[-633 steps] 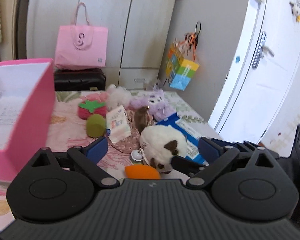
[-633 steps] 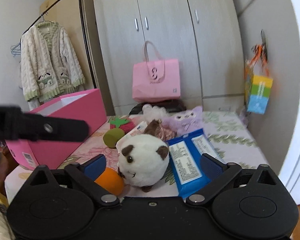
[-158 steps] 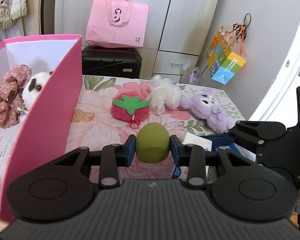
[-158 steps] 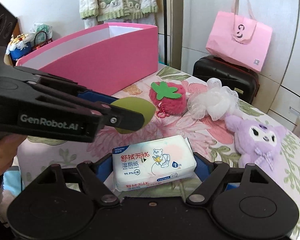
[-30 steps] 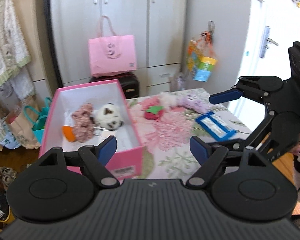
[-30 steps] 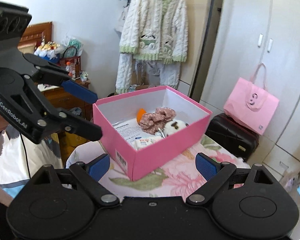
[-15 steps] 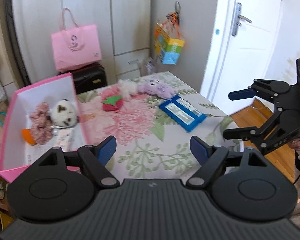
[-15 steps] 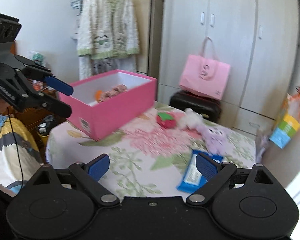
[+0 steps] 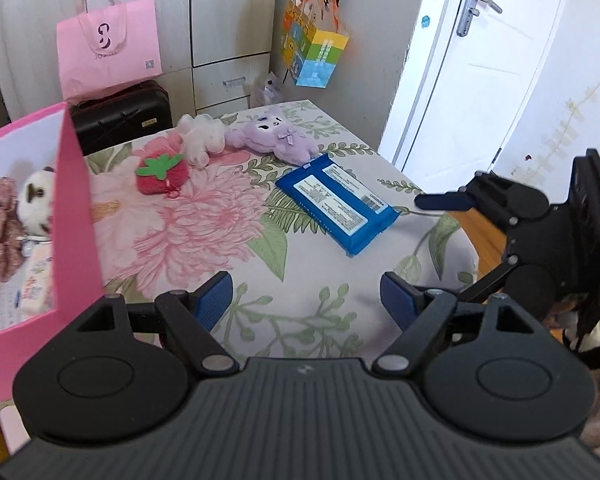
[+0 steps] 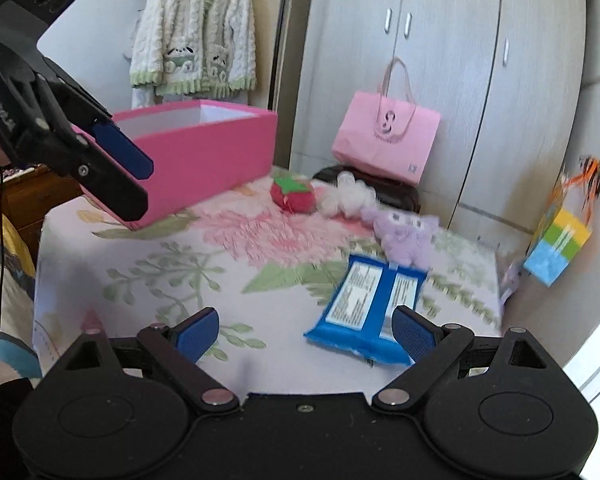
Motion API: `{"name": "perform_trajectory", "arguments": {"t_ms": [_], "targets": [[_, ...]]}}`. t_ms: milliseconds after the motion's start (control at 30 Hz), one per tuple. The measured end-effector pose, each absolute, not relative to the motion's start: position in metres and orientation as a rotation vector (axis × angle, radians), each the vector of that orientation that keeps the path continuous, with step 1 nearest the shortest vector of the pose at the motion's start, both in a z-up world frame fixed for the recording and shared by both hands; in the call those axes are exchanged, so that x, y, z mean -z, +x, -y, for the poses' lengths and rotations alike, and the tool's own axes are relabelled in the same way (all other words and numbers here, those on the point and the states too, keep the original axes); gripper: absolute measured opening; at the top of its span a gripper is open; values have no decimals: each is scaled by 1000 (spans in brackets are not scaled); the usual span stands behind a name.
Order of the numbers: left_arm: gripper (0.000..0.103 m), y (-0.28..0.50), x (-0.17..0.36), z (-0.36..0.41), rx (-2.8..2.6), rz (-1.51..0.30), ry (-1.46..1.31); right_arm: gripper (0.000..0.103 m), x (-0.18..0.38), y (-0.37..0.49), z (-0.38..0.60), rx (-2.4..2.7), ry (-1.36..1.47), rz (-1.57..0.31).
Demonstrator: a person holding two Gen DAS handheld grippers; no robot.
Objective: Organize soft objects
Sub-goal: 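Close both grippers on the ends of the blue wipes pack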
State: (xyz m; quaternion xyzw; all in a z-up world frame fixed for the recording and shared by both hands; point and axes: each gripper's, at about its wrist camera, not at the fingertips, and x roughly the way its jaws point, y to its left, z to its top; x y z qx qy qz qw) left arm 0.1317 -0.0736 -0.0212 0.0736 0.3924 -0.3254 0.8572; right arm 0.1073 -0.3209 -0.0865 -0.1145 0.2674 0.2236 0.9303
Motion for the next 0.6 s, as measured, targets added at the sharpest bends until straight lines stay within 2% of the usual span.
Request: {"name": "perform_trajectory", "arguments": {"t_ms": [367, 600], "targets": [[77, 161, 61, 124, 610, -717, 207, 96, 116, 155, 334, -405, -167, -565], [77, 196, 87, 147, 647, -807, 42, 96, 131, 176, 334, -376, -161, -585]]}}
